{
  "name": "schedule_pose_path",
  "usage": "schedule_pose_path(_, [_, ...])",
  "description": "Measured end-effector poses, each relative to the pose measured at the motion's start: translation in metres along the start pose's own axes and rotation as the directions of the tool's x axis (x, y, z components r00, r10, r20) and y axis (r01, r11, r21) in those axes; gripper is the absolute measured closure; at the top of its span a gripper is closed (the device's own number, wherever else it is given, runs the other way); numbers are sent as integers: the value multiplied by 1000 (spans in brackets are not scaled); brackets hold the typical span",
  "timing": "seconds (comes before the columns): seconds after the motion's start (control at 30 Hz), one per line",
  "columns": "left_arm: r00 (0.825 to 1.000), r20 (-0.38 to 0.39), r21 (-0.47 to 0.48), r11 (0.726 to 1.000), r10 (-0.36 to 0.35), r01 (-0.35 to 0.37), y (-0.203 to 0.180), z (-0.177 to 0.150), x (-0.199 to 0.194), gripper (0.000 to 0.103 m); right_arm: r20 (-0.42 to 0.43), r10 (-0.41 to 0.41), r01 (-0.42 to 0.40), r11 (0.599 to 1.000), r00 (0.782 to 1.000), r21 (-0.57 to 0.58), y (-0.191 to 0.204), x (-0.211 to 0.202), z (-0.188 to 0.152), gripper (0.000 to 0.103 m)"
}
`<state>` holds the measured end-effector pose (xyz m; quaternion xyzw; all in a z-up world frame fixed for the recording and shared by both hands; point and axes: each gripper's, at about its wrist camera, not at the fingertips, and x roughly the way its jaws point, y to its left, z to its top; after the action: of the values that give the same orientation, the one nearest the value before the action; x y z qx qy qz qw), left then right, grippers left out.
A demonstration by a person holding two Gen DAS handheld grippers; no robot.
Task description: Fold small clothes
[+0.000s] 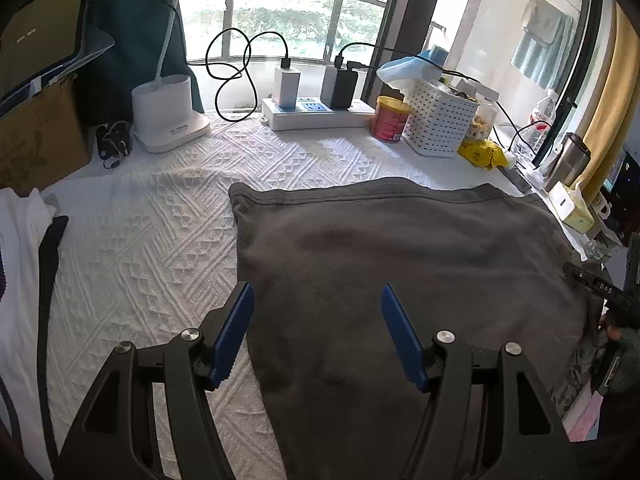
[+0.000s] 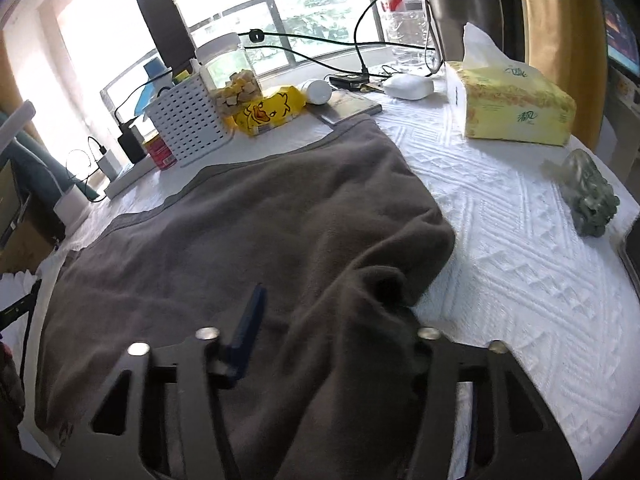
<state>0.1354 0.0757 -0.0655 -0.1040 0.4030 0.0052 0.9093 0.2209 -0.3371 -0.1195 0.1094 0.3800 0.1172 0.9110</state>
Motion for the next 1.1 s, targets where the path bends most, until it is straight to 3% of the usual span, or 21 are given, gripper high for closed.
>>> schedule_pose_path(0.13, [1000, 3, -6, 1000, 0, 0, 0, 0, 1, 37, -18, 17, -17, 1000, 1000, -10, 2, 6, 3, 86])
schedule_pose_path(0.63, [999, 51, -41, 999, 11, -9, 23, -4, -14, 37, 31, 121, -118, 990, 992, -79, 49, -4, 28, 89])
schedule_pose_path(1.1, [986, 160, -44, 997, -55, 62, 40, -11, -33, 37, 1, 175, -168, 951, 985, -260, 149, -9, 27, 90])
